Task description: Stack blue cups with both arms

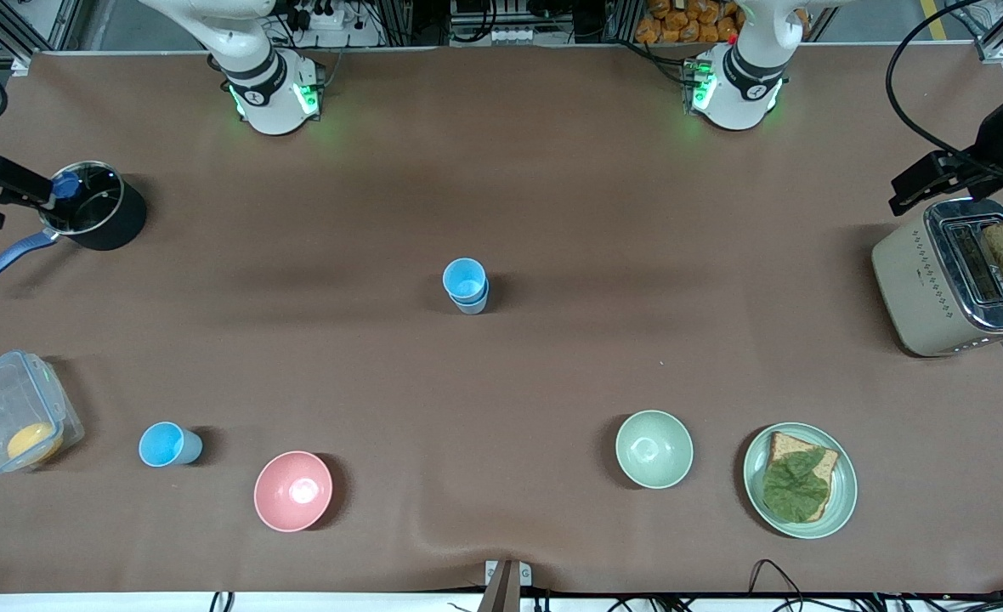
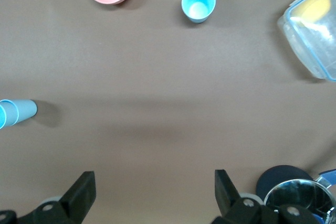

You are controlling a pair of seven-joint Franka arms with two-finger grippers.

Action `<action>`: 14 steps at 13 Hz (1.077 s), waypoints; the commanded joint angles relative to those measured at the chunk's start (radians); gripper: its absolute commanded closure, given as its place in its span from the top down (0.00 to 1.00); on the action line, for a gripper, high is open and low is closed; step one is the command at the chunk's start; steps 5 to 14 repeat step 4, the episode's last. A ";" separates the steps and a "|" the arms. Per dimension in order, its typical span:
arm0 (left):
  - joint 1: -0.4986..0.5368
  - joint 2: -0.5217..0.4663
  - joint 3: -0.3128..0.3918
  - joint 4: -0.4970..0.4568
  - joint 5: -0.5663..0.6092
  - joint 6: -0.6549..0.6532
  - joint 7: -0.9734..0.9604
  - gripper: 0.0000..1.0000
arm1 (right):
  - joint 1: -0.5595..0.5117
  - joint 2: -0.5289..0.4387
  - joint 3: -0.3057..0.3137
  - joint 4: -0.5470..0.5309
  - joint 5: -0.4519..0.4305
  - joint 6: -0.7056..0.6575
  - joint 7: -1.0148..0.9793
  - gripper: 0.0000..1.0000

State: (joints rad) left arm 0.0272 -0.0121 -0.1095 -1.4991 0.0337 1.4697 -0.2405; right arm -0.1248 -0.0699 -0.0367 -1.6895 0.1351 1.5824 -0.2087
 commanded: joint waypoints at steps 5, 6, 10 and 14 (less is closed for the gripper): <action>-0.010 0.000 -0.009 0.028 -0.015 -0.040 0.024 1.00 | 0.042 -0.005 0.003 0.010 -0.034 -0.004 0.025 1.00; -0.010 0.000 -0.009 0.028 -0.015 -0.040 0.024 1.00 | 0.042 -0.005 0.003 0.010 -0.034 -0.004 0.025 1.00; -0.010 0.000 -0.009 0.028 -0.015 -0.040 0.024 1.00 | 0.042 -0.005 0.003 0.010 -0.034 -0.004 0.025 1.00; -0.010 0.000 -0.009 0.028 -0.015 -0.040 0.024 1.00 | 0.042 -0.005 0.003 0.010 -0.034 -0.004 0.025 1.00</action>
